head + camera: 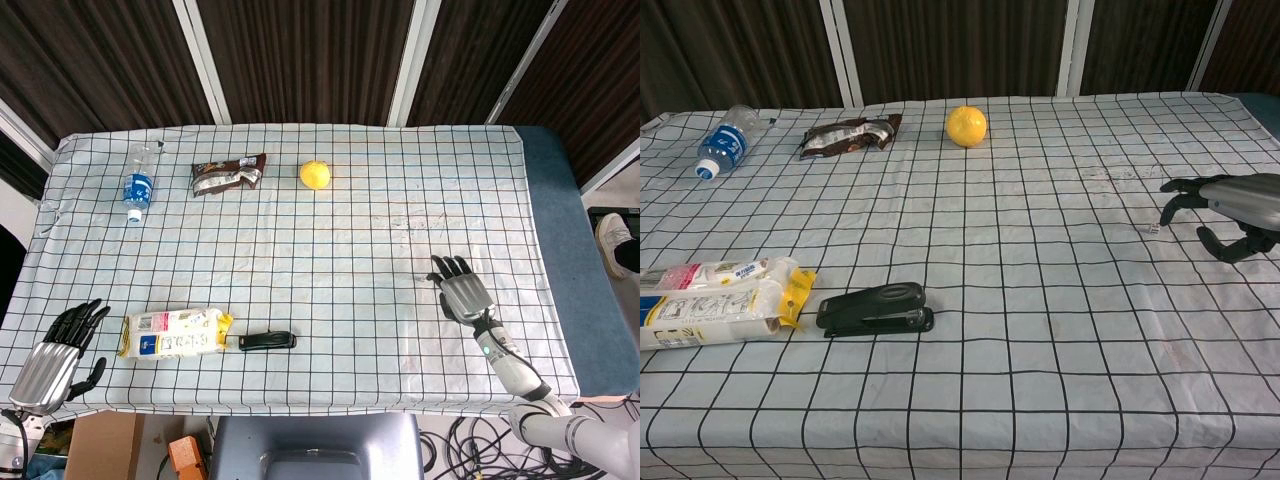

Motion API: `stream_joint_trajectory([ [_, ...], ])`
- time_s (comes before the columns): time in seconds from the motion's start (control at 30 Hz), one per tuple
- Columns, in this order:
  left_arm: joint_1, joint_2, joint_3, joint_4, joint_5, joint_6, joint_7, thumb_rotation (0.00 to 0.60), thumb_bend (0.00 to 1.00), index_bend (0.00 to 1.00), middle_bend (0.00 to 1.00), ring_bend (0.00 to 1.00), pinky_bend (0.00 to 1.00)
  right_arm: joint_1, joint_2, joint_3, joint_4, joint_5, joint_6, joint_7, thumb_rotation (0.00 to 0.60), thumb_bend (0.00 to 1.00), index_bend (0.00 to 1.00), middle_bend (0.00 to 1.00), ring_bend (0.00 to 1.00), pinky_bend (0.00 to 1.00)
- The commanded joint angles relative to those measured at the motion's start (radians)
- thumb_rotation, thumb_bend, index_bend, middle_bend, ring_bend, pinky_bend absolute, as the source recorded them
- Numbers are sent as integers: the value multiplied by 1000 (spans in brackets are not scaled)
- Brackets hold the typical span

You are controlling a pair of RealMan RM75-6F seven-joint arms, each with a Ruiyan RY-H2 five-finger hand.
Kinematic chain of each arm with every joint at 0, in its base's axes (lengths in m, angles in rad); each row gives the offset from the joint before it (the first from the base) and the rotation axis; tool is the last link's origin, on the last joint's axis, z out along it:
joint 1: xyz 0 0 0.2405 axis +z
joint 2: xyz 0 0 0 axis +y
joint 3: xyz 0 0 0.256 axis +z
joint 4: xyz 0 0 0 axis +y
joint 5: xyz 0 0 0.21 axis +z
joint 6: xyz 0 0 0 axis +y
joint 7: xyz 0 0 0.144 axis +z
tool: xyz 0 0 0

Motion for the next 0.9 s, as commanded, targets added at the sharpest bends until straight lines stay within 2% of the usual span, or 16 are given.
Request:
stream_joint_trajectory([
  [0.03,-1,0,-1,0,-1,-1,0,600,459,0,0,0,101,3,-1,4,3,1,-3,6,600,712,239,0,0,0],
  [0.63,3,5,-4,0,-5,4,-8,600,459,0,0,0,101,10,-25,1,20,-5,-14,2,600,711,242,0,0,0],
  [0.9,6,5,-2,0,-1,10,-9,600,460,0,0,0,101,-22,-12,-35,-4,-40,28,-16,600,712,248,0,0,0],
])
